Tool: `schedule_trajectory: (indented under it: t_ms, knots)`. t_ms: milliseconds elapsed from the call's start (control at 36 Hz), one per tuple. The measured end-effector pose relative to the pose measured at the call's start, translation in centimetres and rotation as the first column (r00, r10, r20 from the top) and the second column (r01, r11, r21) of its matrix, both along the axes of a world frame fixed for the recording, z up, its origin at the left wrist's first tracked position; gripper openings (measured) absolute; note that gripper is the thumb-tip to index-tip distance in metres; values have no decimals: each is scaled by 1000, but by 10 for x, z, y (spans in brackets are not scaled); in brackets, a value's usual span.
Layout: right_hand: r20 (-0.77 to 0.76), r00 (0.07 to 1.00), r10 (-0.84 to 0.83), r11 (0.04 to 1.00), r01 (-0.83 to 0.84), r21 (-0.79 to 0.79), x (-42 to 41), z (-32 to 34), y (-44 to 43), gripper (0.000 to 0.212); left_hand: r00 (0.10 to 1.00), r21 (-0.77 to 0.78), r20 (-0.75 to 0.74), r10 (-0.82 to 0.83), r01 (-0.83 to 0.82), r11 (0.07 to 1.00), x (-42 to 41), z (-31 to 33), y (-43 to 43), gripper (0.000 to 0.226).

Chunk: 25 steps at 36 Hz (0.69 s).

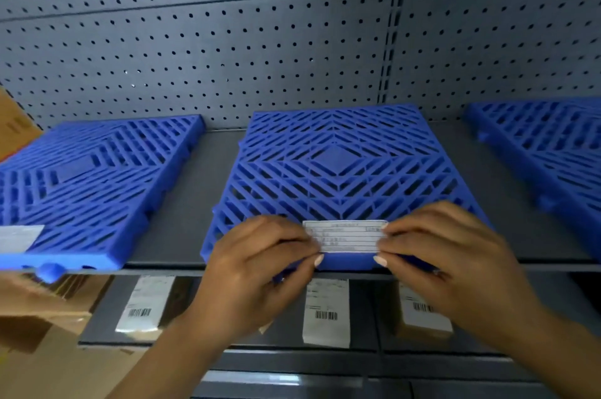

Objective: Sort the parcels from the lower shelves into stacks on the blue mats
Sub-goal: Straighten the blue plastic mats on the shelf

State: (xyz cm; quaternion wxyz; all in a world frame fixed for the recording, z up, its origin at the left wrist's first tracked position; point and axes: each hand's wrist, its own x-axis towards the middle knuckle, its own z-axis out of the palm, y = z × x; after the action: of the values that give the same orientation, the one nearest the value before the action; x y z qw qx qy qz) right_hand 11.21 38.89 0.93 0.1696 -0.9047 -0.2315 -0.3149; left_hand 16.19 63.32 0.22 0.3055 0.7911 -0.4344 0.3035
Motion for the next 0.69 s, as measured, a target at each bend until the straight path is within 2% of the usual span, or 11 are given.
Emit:
schedule_trajectory:
  t_ms: [694]
  knots:
    - [19,999,-31,999,31,34,-3,-5,3,24,998,-13,48,28,-27,1000,2,-11,12,12]
